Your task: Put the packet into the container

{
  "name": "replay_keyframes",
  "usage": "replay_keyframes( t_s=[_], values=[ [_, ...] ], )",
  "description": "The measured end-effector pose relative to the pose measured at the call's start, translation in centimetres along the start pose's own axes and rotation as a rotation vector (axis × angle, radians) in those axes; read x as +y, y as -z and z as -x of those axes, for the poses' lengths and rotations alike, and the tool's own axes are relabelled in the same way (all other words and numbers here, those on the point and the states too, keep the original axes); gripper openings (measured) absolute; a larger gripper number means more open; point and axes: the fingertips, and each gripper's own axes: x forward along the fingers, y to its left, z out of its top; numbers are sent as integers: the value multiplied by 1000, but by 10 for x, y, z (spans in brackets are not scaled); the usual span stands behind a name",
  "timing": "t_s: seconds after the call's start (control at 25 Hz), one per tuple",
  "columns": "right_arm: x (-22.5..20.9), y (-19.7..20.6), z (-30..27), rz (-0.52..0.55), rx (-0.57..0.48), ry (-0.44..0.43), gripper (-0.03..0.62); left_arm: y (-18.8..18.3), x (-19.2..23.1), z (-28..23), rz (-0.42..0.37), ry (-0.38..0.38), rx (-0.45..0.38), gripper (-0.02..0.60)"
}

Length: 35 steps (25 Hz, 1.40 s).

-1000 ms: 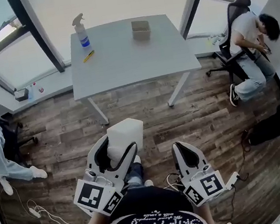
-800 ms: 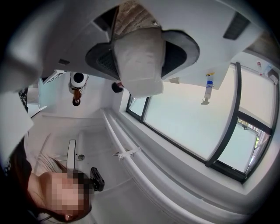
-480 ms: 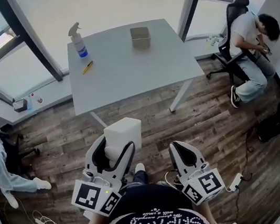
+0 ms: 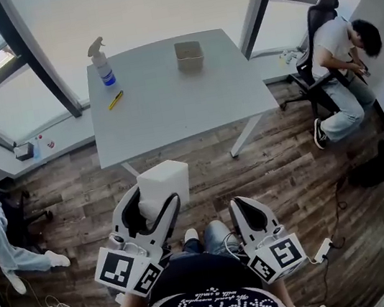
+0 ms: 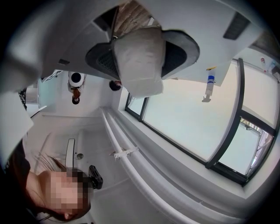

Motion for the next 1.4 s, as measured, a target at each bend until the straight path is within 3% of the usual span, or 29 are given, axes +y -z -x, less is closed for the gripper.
replay_keyframes(
  t_s=[0.44, 1.4],
  values=[
    [-26, -3, -22, -31, 34, -8, 15, 4, 7, -29, 21, -27, 29, 278],
    [-100, -47, -96, -9, 48, -82, 15, -15, 34, -119, 6, -83, -12, 278]
  ],
)
